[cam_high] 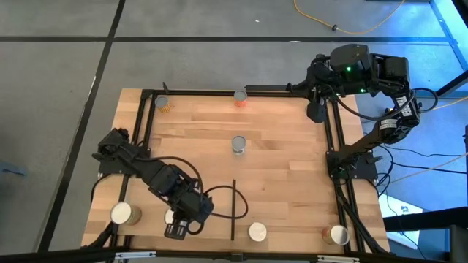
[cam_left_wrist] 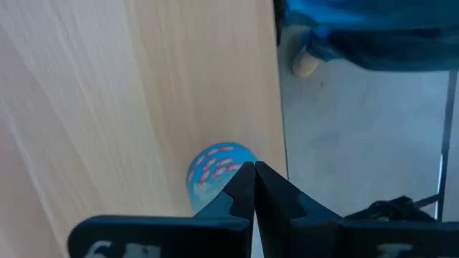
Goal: Pick and place cans onto a shelf
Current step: Put the top canned cherries on the shelf
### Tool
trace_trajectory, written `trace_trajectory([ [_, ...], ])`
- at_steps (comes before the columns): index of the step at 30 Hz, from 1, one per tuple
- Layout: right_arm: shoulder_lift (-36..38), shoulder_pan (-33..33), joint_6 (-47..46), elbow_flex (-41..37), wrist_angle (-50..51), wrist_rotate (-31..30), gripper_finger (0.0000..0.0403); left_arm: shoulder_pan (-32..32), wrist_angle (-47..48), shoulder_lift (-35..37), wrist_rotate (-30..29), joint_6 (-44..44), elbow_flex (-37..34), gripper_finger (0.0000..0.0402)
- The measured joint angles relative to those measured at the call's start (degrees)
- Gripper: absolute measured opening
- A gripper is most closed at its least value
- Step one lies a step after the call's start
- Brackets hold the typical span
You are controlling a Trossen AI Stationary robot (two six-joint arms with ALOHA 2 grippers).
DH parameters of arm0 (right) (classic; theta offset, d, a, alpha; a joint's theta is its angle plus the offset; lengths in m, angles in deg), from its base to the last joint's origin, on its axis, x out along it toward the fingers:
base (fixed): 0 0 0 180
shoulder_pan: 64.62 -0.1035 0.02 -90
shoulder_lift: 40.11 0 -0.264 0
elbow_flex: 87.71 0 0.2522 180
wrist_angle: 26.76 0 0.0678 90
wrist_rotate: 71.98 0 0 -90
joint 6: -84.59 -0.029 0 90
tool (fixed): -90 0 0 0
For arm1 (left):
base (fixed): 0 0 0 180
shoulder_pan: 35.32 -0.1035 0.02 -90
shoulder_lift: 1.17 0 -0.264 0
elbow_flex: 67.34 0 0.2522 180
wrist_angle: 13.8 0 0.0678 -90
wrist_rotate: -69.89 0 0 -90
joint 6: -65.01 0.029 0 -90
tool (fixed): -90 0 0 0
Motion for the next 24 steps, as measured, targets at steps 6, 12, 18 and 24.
trace_trajectory([
  [6, 0.0, 0.0, 0.0, 0.0, 0.0, 0.0, 0.0059, 1.4, 3.1, 0.0, 0.0, -1.1, 0.0, 0.0000],
  [12, 0.0, 0.0, -1.3, 0.0, 0.0, 0.0, 0.0059, 2.6, 7.2, 0.0, 0.0, -1.8, 0.0, 0.0000],
  [18, 0.0, 0.0, -1.3, 0.0, 0.0, 0.0, 0.0059, 3.1, 6.9, 0.0, 0.0, -1.8, 0.0, 0.0000],
  [24, 0.0, 0.0, -1.5, 0.0, 0.0, 0.0, 0.0059, 4.3, 6.8, 0.0, 0.4, -2.4, 0.0, 0.0000],
])
